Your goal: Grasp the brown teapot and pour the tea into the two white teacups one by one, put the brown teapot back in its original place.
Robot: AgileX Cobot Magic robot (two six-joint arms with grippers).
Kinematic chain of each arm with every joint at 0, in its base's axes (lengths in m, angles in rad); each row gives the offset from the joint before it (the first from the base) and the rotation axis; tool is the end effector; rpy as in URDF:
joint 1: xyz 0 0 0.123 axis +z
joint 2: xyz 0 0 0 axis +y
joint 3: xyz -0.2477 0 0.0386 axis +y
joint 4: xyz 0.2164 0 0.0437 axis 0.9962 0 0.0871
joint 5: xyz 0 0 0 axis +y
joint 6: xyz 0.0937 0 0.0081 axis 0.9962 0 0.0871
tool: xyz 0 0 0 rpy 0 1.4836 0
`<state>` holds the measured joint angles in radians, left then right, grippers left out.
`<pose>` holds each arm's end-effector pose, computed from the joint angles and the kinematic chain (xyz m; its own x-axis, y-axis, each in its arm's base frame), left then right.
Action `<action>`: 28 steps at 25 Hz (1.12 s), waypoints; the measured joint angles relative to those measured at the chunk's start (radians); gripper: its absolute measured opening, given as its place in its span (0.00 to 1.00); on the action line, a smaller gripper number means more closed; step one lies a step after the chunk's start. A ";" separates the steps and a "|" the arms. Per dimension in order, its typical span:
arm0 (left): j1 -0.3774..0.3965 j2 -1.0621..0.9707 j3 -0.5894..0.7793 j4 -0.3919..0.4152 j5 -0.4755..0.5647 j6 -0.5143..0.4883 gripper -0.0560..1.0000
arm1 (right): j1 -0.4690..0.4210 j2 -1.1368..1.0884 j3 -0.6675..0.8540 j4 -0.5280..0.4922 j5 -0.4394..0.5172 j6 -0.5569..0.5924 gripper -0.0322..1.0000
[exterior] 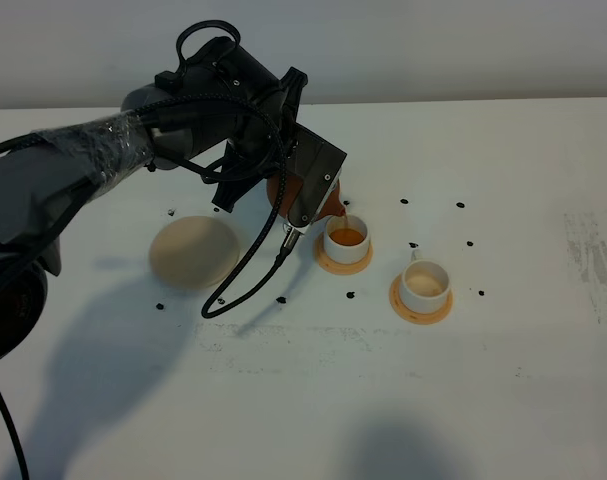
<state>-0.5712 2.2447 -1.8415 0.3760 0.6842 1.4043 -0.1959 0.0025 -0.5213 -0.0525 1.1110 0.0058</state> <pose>0.3929 -0.2265 0.1725 0.5011 0.8244 0.2632 0.6318 -0.5563 0.5398 0.0000 -0.0045 0.2620 -0.4781 0.0770 -0.8749 0.2265 0.9733 -0.0381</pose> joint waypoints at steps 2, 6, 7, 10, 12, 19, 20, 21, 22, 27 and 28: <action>0.000 0.000 0.000 0.000 0.000 0.002 0.14 | 0.000 0.000 0.000 0.000 0.000 0.000 0.42; 0.000 0.000 0.000 0.000 0.000 0.002 0.14 | 0.000 0.000 0.000 0.000 0.000 0.000 0.42; 0.000 0.000 0.000 0.000 0.000 0.002 0.14 | 0.000 0.000 0.000 0.000 0.000 -0.006 0.42; 0.000 0.000 0.000 0.000 0.000 0.003 0.14 | 0.000 0.000 0.000 0.000 0.000 0.000 0.42; 0.000 0.000 0.000 0.000 0.000 0.003 0.14 | 0.000 0.000 0.000 0.000 0.000 0.000 0.42; 0.000 0.002 0.000 0.000 0.000 0.003 0.14 | 0.000 0.000 0.000 0.000 0.000 0.000 0.42; 0.000 0.002 0.000 0.000 0.000 0.006 0.14 | 0.000 0.000 0.000 0.000 0.000 0.000 0.42; 0.000 0.002 0.000 0.000 0.000 0.011 0.14 | 0.000 0.000 0.000 0.000 0.000 0.000 0.42; 0.000 0.002 0.000 0.000 0.000 0.014 0.14 | 0.000 0.000 0.000 0.000 0.000 0.000 0.42; 0.000 0.002 0.000 -0.001 0.000 0.023 0.14 | 0.000 0.000 0.000 0.000 0.000 0.000 0.42; 0.000 0.002 0.000 -0.001 0.000 0.028 0.14 | 0.000 0.000 0.000 0.000 0.000 0.000 0.42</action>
<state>-0.5712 2.2471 -1.8415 0.3749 0.6842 1.4327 -0.1959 0.0025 -0.5213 -0.0525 1.1110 0.0058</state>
